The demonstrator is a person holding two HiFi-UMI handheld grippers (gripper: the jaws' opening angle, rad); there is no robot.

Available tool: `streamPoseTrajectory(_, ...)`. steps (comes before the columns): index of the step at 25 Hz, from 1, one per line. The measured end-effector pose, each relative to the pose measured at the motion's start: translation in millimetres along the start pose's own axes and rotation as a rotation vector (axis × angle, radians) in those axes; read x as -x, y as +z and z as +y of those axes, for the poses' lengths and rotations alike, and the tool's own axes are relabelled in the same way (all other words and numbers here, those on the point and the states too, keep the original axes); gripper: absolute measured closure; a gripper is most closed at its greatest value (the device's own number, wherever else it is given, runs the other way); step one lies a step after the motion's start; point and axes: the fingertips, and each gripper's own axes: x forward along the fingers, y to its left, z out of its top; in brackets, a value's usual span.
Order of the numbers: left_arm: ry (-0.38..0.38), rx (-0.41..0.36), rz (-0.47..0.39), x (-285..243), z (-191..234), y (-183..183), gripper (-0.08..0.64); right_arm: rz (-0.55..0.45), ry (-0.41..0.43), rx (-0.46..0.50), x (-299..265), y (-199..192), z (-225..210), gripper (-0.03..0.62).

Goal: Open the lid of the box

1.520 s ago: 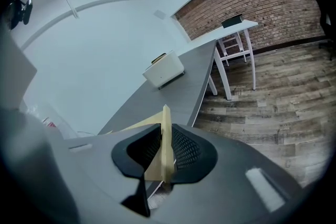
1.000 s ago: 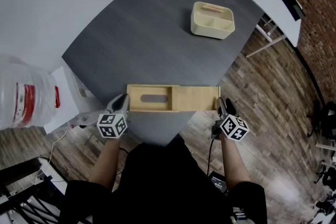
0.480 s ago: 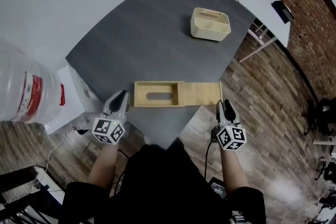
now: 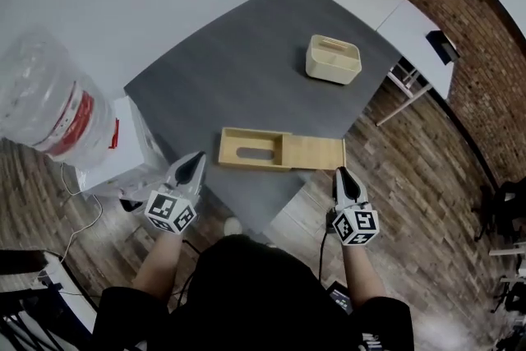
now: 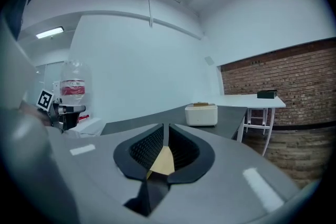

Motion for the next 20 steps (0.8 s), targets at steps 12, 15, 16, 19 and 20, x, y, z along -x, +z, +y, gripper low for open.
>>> streamPoseTrajectory(12,0.024,-0.055,-0.057,43,-66,9,0.560,-0.031,0.148,0.086,40,4,11,0.589)
streamPoseTrajectory(15,0.039,-0.060,-0.056,56,-80,6,0.560,-0.030,0.179,0.096,49,0,16,0.590)
streamPoseTrajectory(16,0.045,-0.061,-0.055,61,-84,5,0.560,-0.029,0.191,0.097,53,-2,19,0.589)
streamPoseTrajectory(19,0.058,-0.055,-0.057,75,-99,-1,0.560,-0.024,0.220,0.087,64,-11,24,0.590)
streamPoseTrajectory(20,0.058,-0.047,-0.061,80,-104,-3,0.560,-0.023,0.225,0.080,68,-13,25,0.591)
